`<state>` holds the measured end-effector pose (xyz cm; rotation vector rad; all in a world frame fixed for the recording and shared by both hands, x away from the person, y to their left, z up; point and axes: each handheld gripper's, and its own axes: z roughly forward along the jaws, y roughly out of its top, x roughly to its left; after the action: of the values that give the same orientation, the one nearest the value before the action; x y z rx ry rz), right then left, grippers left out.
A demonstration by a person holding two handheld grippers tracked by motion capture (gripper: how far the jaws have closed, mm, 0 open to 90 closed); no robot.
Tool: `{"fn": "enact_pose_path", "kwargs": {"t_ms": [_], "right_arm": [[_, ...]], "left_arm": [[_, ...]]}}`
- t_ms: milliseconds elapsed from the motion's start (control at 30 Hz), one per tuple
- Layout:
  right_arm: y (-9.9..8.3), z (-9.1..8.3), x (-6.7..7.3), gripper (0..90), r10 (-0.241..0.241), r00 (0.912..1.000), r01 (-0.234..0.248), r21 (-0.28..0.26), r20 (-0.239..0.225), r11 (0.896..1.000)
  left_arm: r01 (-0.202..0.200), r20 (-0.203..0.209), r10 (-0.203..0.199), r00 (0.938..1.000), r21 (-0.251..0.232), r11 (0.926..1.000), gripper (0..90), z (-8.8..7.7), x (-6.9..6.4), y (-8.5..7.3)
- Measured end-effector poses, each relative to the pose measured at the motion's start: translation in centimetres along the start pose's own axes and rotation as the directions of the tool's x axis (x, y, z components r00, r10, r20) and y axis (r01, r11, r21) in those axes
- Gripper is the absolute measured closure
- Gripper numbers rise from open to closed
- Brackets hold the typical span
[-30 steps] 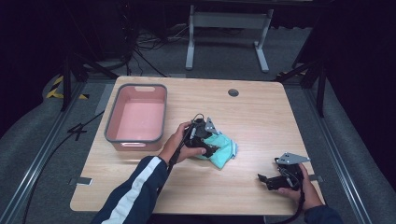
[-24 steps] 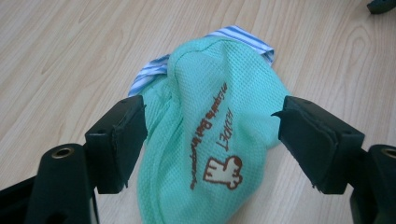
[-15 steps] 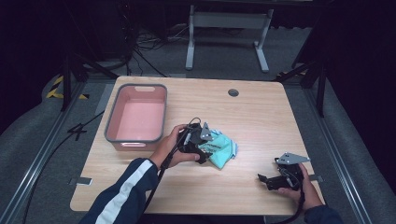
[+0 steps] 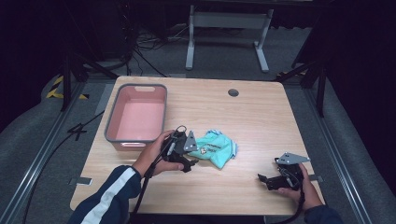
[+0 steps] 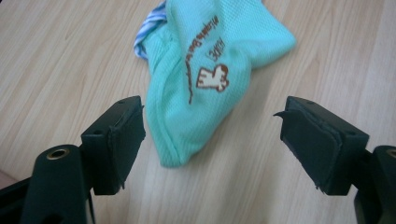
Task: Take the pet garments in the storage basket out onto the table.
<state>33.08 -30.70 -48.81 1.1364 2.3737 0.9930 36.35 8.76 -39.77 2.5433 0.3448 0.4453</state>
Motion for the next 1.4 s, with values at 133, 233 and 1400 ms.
{"fn": "enact_pose_path", "kwargs": {"t_ms": [133, 233, 1400], "right_arm": [[0.0, 0.0, 0.0, 0.7, 0.002, 1.0000, -0.002, -0.001, 0.000, 1.000], [0.0, 0.0, 0.0, 0.7, 0.002, 1.0000, -0.002, 0.000, 0.000, 1.000], [0.0, 0.0, 0.0, 0.7, 0.003, 1.0000, -0.003, 0.001, 0.004, 1.000]], "left_arm": [[-0.015, -0.019, 0.016, 0.9997, 0.024, 0.9996, 22.4, -0.8, -0.4, -1.6], [-0.018, -0.023, 0.019, 0.9996, 0.033, 0.9993, 22.3, -1.4, -0.5, -2.8], [0.221, -0.053, -0.219, 0.9742, 0.030, 0.9748, 17.9, -5.7, -0.3, -19.0]]}}
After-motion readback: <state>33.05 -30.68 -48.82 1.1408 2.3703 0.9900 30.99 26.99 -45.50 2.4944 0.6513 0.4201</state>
